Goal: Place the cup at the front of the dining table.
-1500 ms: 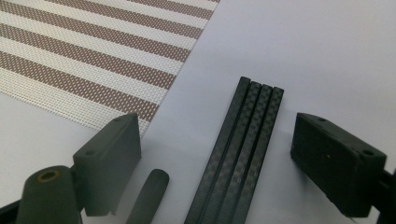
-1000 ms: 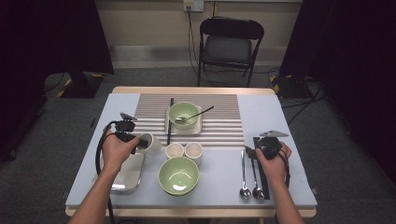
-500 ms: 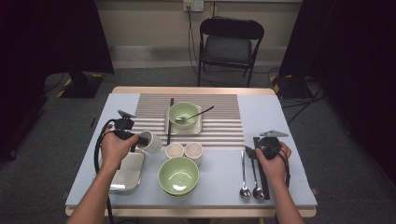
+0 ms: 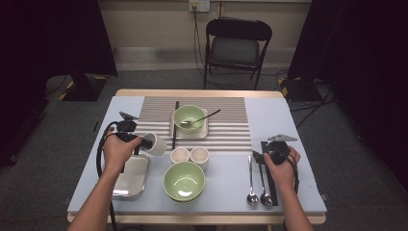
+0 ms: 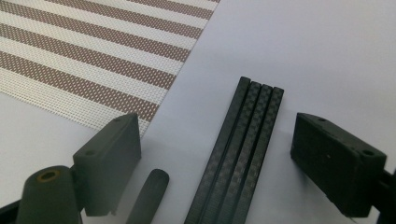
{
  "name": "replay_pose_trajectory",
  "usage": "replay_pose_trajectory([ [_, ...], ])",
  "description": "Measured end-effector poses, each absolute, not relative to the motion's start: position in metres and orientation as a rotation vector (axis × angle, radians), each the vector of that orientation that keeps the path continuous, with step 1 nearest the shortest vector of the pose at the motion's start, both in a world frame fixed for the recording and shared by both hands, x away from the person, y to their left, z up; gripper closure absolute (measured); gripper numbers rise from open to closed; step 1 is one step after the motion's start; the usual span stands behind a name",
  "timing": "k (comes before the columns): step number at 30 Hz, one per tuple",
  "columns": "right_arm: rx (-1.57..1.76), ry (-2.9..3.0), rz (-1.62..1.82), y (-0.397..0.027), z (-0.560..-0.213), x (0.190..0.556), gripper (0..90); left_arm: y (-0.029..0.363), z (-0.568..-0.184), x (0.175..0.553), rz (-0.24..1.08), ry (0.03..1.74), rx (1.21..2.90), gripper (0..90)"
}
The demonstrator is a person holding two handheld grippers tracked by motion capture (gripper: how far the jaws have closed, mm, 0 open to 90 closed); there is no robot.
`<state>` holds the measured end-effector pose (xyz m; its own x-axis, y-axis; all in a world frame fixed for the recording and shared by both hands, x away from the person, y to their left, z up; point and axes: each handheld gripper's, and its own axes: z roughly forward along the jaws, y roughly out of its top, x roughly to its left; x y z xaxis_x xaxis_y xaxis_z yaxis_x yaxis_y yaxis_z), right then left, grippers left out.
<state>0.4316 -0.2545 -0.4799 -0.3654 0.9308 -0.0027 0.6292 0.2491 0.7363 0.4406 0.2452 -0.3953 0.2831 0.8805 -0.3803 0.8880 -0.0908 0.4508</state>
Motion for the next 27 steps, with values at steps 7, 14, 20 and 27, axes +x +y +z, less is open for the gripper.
replay_pose_trajectory([
  [7,1.419,2.085,0.913,-0.2545,-0.4799,0.4316,15.0,0.2451,-0.3941,0.4431,-0.015,1.586,1.958,81.4],
  [14,1.420,2.085,0.913,-0.2545,-0.4799,0.4316,15.0,0.2437,-0.3897,0.4455,-0.005,1.586,1.967,81.5],
  [20,1.420,2.085,0.913,-0.2545,-0.4799,0.4316,15.0,0.2450,-0.3882,0.4467,-0.007,1.597,1.960,81.6],
  [27,1.420,2.085,0.913,-0.2545,-0.4799,0.4316,15.0,0.2466,-0.3881,0.4490,-0.020,1.602,1.950,81.7],
])
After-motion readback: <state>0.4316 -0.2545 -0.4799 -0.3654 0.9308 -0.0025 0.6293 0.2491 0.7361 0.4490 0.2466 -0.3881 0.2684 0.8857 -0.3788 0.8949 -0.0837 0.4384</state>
